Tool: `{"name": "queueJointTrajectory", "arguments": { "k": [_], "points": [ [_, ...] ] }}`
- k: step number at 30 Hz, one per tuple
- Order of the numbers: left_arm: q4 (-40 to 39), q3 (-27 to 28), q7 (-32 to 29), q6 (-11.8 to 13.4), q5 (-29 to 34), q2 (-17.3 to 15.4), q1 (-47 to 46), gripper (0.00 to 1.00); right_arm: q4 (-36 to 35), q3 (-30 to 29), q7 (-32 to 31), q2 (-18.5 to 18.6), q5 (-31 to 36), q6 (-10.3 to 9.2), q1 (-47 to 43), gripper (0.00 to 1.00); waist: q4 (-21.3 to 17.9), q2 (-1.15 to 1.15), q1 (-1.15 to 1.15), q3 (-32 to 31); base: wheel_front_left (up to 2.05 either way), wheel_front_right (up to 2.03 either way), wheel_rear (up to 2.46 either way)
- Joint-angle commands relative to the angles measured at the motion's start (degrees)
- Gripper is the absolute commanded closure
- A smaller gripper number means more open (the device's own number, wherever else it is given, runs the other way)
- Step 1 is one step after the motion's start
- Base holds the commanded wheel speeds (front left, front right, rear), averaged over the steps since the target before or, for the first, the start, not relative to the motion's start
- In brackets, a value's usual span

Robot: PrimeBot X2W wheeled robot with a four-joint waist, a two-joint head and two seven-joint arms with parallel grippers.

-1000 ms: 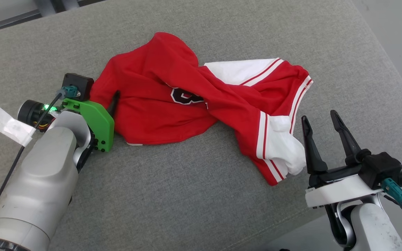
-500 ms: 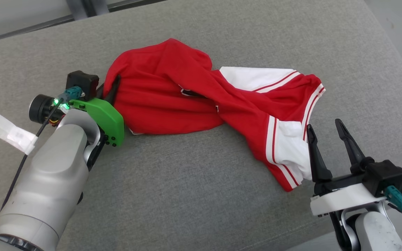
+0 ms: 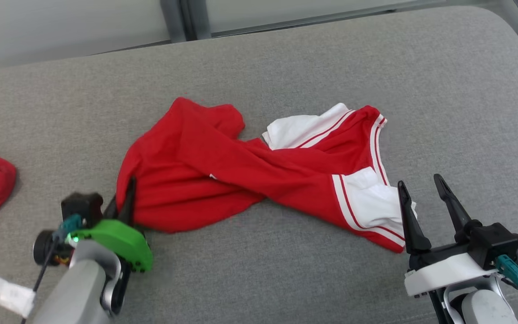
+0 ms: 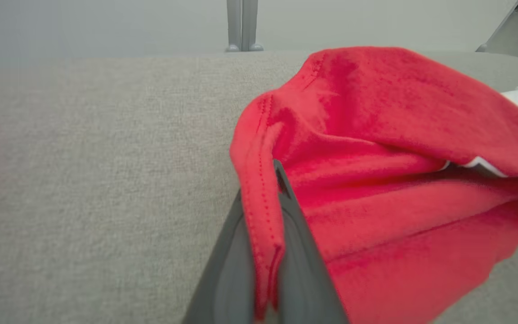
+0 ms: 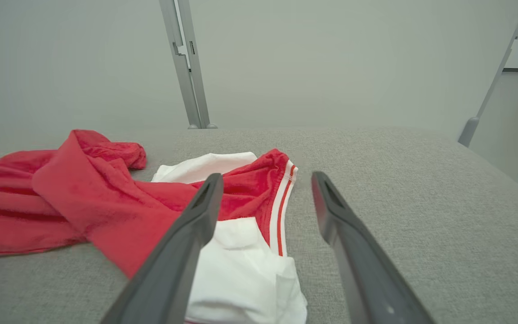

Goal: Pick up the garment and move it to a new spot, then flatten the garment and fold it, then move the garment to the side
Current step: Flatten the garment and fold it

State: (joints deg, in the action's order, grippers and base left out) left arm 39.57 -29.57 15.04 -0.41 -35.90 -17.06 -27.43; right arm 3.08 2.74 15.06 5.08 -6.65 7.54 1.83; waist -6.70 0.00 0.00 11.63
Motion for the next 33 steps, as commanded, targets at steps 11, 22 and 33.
{"name": "queueJointTrajectory", "arguments": {
  "k": [11, 22, 33],
  "points": [
    [-8.72, 6.1, 0.19, 1.57, 4.62, 1.04, 10.49, 0.0, 0.67, 0.3, 0.17, 0.49, -0.19, -0.1, -1.32, 0.0, 4.21, 0.0, 0.0, -3.05, 0.0, 0.0, 0.0],
    [-11.42, 5.05, -0.3, -1.01, 10.33, 1.93, -1.64, 0.0, 1.23, 1.14, 0.17, 0.45, -0.66, -0.1, 0.06, 0.0, 1.71, 0.0, 0.0, -1.99, 0.0, 0.0, 0.0],
    [-1.83, 0.42, -5.15, -4.63, 13.47, 3.16, -17.53, 0.0, 1.53, 0.84, 0.17, -0.56, -0.94, -0.1, 2.4, 0.0, -5.47, 0.0, 0.0, 2.6, 0.0, 0.0, 0.0]
  ]
}}
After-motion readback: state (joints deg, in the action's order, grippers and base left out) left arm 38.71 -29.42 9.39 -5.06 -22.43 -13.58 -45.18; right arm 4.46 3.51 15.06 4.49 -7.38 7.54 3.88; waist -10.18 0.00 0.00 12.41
